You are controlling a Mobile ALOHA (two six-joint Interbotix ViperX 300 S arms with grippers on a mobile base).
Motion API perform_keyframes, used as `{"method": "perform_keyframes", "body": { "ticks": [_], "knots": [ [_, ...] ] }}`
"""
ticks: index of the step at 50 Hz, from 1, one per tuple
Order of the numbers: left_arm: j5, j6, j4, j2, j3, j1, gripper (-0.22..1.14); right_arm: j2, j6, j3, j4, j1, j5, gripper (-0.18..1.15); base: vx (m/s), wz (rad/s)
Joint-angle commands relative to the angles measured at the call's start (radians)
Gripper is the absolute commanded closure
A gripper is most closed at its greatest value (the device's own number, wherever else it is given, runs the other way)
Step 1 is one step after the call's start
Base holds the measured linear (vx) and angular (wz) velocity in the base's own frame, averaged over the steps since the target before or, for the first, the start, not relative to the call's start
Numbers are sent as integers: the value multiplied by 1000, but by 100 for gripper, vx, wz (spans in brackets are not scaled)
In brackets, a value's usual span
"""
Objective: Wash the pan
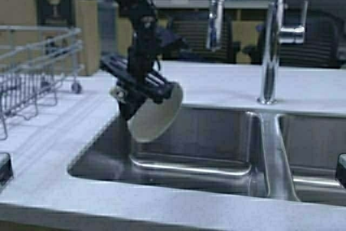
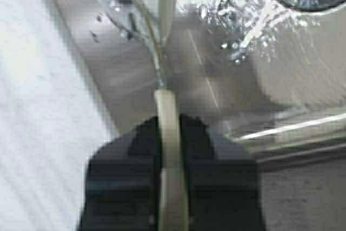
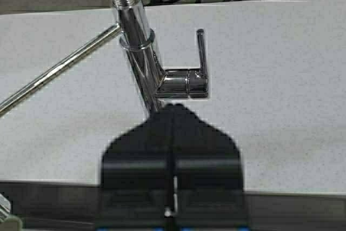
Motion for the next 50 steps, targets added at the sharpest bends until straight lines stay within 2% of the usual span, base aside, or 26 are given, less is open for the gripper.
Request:
{"method": "perform_keyframes", "body": {
  "ticks": [1, 7, 21, 28, 38, 50],
  "knots": [
    [18, 15, 106, -186, 8, 72, 89, -14, -3, -11, 0, -2, -9, 92, 0, 0],
    [21, 58, 164, -308, 17, 149, 89, -14, -3, -11, 2, -2, -11, 92, 0, 0],
    [2, 252, 170, -499, 26, 364, 89, -14, -2, -12, 0, 0, -11, 92, 0, 0],
    [-23, 325, 167, -531, 32, 453, 89, -14, -3, -12, 0, -2, -11, 92, 0, 0],
    [-89, 337, 150, -528, 83, 572, 89, -14, -3, -14, 2, -2, -11, 92, 0, 0],
    [-242, 339, 64, -514, 146, 772, 89, -14, -3, -14, 2, 0, -11, 92, 0, 0]
  ]
}}
